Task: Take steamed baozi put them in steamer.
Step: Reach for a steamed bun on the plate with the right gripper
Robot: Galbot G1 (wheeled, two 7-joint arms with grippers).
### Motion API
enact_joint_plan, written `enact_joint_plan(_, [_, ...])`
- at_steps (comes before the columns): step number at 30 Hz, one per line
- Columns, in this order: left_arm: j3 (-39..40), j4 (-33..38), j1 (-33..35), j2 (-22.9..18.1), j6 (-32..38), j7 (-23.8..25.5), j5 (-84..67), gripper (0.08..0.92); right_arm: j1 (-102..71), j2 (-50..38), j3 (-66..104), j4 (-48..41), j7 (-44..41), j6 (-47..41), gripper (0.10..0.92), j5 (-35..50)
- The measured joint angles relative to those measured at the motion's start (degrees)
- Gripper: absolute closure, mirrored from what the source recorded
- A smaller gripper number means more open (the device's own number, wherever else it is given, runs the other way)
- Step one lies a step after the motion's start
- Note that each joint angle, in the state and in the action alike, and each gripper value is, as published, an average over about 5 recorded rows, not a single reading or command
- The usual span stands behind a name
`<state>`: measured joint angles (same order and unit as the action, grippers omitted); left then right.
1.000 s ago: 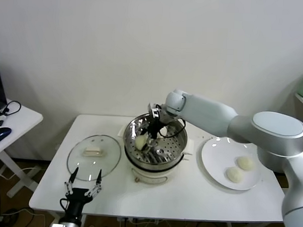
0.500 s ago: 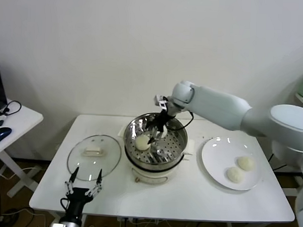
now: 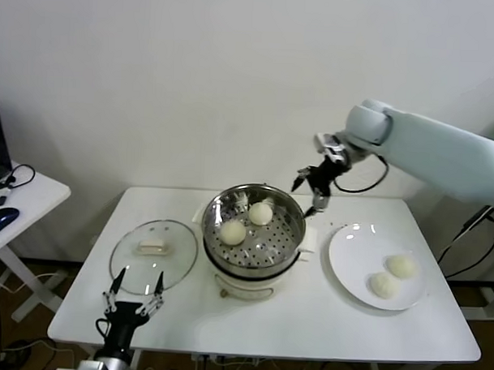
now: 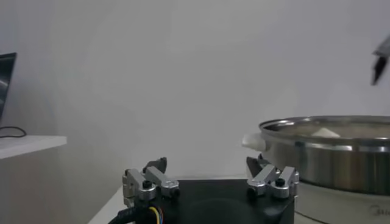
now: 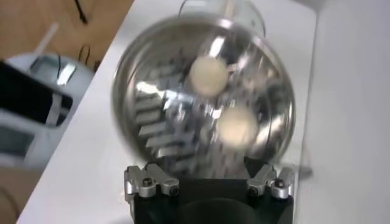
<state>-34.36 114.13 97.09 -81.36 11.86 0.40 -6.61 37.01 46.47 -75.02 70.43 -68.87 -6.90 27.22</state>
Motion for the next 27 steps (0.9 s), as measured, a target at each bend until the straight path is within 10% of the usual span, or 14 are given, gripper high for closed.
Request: enact_joint_plan(27, [-0.9,0.3,1.7,-1.0,0.5,-0.1,0.9,0.177,-35.0,-17.5,27.3,-2.3,0.1,7.4,0.203,-26.5])
